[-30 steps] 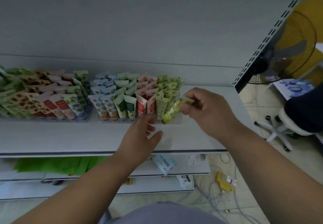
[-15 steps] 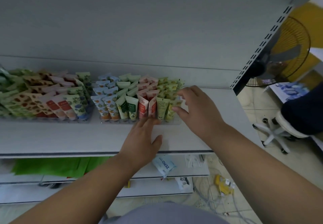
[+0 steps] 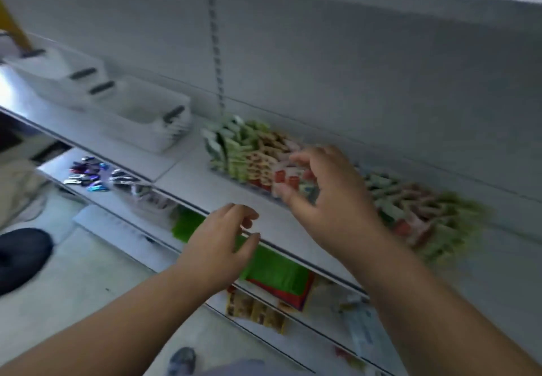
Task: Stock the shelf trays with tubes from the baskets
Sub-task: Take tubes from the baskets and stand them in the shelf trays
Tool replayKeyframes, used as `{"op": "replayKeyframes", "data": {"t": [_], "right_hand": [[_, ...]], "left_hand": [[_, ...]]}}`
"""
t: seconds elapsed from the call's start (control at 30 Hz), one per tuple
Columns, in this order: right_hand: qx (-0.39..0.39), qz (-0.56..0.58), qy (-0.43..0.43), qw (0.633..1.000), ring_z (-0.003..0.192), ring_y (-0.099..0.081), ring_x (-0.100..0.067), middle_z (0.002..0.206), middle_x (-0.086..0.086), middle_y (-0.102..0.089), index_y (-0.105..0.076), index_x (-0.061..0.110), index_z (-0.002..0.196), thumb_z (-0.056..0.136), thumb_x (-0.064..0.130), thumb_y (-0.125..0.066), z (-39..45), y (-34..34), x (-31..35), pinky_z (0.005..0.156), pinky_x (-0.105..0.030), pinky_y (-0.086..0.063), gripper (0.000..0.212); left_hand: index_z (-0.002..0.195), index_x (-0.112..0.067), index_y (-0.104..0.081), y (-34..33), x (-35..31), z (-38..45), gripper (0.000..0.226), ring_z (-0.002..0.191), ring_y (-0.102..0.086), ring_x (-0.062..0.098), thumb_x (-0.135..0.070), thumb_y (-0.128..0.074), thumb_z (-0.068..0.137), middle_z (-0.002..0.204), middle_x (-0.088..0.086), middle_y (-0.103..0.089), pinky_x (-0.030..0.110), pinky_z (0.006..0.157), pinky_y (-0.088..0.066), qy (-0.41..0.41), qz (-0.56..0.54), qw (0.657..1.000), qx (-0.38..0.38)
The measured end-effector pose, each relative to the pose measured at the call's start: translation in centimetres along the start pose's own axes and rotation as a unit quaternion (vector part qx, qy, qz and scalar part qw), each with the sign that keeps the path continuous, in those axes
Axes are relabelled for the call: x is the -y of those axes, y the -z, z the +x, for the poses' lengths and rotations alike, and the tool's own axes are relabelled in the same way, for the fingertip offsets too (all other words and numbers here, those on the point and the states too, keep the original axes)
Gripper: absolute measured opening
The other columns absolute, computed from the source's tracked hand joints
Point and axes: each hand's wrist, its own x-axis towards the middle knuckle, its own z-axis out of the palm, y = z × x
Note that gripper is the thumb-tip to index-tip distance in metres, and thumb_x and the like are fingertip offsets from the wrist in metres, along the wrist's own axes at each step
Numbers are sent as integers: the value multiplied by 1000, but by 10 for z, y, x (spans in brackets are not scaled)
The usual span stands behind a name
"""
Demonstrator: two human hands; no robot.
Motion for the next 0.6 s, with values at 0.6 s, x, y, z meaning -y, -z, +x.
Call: {"op": "replayKeyframes", "data": {"t": [0.6], "right_hand": [[40, 25, -29, 998, 87, -47, 0, 100, 13, -48, -56, 27, 110, 87, 40, -64, 213, -206, 162, 77, -22, -42, 28]], "left_hand": [[114, -29, -56, 194, 279, 68, 27, 92, -51, 1, -36, -58, 88, 101, -17, -53, 18, 79, -44, 55, -31, 997, -48]]}}
